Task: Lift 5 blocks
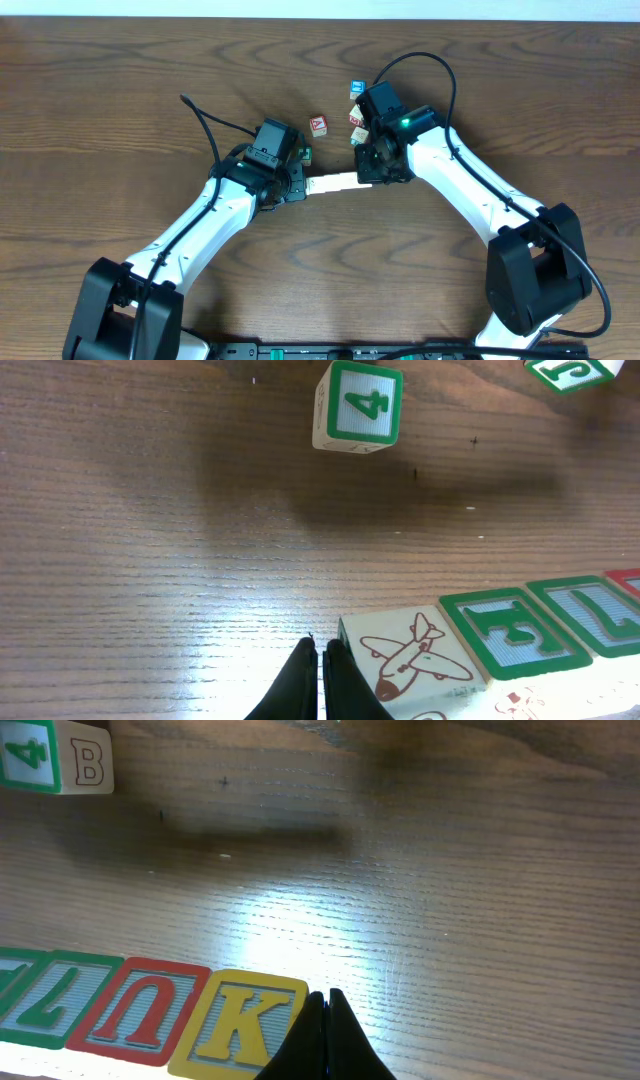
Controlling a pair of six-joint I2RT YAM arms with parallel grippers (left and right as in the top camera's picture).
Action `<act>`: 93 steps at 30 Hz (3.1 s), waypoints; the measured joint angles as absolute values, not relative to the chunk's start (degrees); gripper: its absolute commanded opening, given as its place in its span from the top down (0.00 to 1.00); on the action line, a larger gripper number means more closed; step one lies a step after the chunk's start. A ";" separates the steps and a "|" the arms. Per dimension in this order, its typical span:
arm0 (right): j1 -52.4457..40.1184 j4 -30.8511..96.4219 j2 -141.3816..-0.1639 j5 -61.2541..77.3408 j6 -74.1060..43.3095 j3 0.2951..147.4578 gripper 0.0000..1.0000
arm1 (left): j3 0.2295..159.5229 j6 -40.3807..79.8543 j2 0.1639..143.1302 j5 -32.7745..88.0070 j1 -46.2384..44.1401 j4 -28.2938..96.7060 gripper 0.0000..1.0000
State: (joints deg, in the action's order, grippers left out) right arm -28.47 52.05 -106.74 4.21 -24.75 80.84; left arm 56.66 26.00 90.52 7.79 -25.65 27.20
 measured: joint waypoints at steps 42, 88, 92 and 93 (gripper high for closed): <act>-28.47 52.42 -104.07 2.94 -24.77 80.95 0.99 | 57.89 27.24 87.96 7.05 -25.67 27.27 0.93; -28.47 52.64 -102.96 3.18 -24.80 82.04 0.99 | 58.00 28.51 85.25 5.65 -25.67 27.14 0.93; -28.47 52.64 -102.94 3.16 -24.80 82.17 0.99 | 58.00 28.51 85.25 5.61 -25.67 27.16 0.93; -28.47 52.66 -102.94 3.16 -24.80 82.21 0.99 | 58.00 28.51 85.25 5.61 -25.67 27.16 0.93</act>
State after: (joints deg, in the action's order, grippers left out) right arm -28.47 52.66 -102.94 3.16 -24.80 82.21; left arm 58.00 28.51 85.25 5.61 -25.67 27.16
